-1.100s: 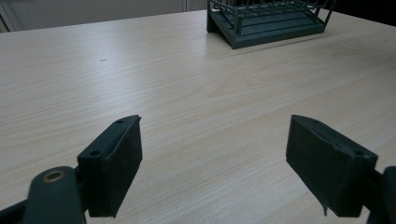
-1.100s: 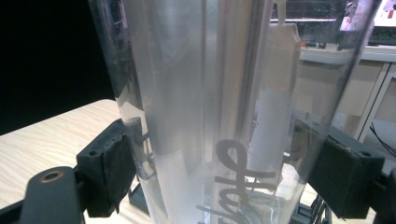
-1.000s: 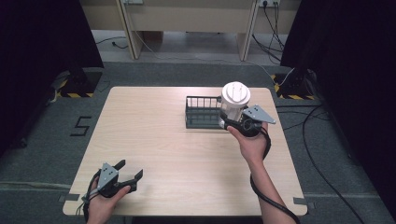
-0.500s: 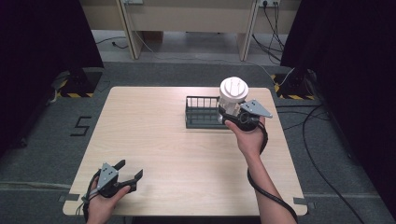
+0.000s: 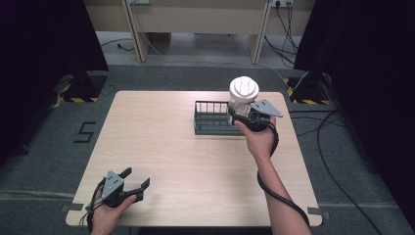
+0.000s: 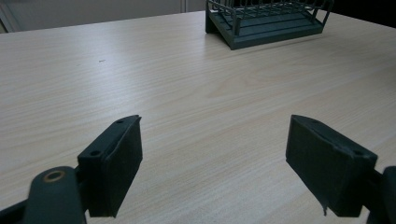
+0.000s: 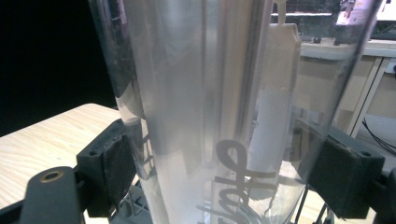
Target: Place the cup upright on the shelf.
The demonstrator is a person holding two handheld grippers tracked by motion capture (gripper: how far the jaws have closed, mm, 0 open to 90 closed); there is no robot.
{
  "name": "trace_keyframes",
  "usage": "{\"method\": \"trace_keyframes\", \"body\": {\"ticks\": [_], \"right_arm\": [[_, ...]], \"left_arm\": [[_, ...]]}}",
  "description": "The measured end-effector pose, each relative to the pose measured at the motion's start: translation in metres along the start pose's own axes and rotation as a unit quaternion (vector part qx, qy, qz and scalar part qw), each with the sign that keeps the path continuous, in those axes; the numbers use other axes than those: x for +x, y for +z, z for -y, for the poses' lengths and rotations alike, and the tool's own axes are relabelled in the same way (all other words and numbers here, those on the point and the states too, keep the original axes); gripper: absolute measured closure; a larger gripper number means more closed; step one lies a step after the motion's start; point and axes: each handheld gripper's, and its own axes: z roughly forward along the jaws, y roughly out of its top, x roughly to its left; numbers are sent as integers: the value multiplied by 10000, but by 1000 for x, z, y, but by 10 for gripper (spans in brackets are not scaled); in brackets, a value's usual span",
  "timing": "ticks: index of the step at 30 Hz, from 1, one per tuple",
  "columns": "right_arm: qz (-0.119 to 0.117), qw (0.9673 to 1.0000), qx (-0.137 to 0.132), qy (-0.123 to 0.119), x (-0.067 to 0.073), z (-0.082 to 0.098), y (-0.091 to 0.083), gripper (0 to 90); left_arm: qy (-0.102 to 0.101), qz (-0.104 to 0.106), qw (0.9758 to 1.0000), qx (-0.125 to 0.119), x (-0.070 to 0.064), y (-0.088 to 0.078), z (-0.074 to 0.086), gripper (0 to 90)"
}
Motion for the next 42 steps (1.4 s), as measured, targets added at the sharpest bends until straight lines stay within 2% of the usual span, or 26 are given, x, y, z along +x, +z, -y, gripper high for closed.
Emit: {"method": "trace_keyframes", "body": {"ticks": [20, 42], "right_arm": [[87, 9999, 45, 37, -2, -15, 28, 179], [170, 9995, 230, 146, -5, -10, 60, 178]], "left_arm": [[-19, 8, 10000, -28, 1, 0, 0, 181], [-25, 26, 10000, -23, 2, 0, 0, 181]]}}
